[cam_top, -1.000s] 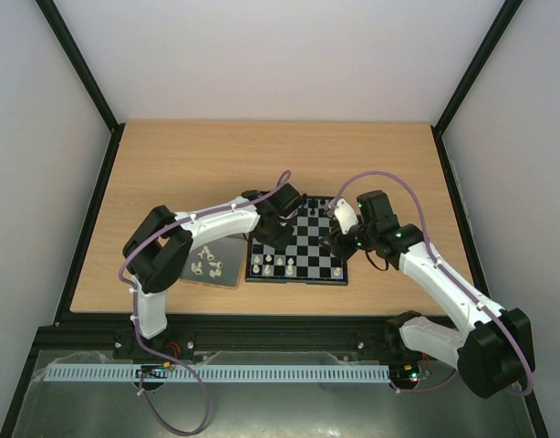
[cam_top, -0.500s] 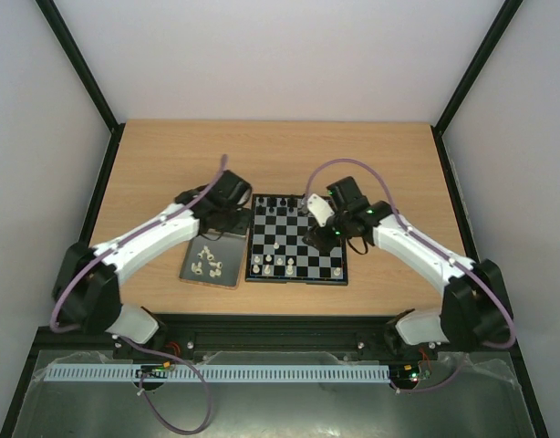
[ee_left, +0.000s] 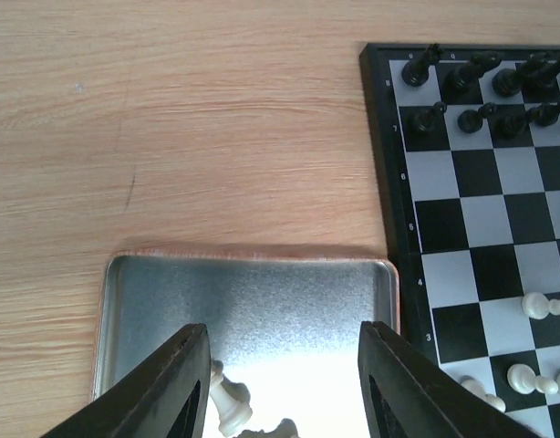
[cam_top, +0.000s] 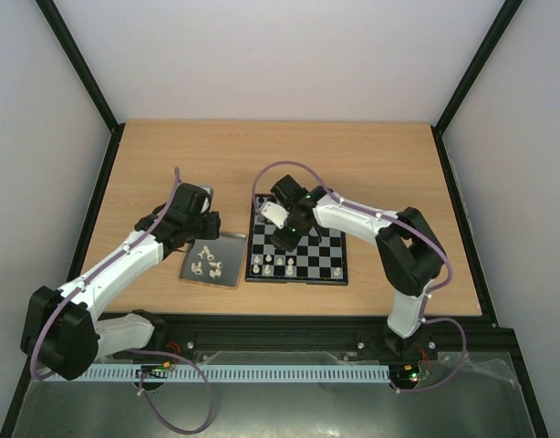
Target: Set up the chess pieces on the board
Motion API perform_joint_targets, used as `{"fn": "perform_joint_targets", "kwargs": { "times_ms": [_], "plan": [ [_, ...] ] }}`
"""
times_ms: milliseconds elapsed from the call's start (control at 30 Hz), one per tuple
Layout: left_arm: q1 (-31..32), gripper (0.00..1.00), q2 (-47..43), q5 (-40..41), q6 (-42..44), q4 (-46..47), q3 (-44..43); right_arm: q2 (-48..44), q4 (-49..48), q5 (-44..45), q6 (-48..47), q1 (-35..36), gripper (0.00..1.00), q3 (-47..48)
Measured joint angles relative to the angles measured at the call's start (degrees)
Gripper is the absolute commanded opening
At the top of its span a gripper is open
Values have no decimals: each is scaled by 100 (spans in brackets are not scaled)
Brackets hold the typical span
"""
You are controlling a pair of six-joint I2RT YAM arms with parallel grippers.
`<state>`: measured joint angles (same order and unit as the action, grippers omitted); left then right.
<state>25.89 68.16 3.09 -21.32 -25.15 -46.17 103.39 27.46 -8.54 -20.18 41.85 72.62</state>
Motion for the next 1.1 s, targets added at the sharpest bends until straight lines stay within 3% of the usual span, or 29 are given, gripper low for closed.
{"fn": "perform_joint_targets", "kwargs": {
  "times_ms": [300,733,1100],
  "plan": [
    [-151,46,2,-52,101,48,0,568,199,214,7,223,36,289],
    [-160,46,26,-96,149,48,0,691,243,66,122,216,7,485],
    [-177,46,127,-164,170,44,0,385,256,96,140,157,2,162]
  ]
}}
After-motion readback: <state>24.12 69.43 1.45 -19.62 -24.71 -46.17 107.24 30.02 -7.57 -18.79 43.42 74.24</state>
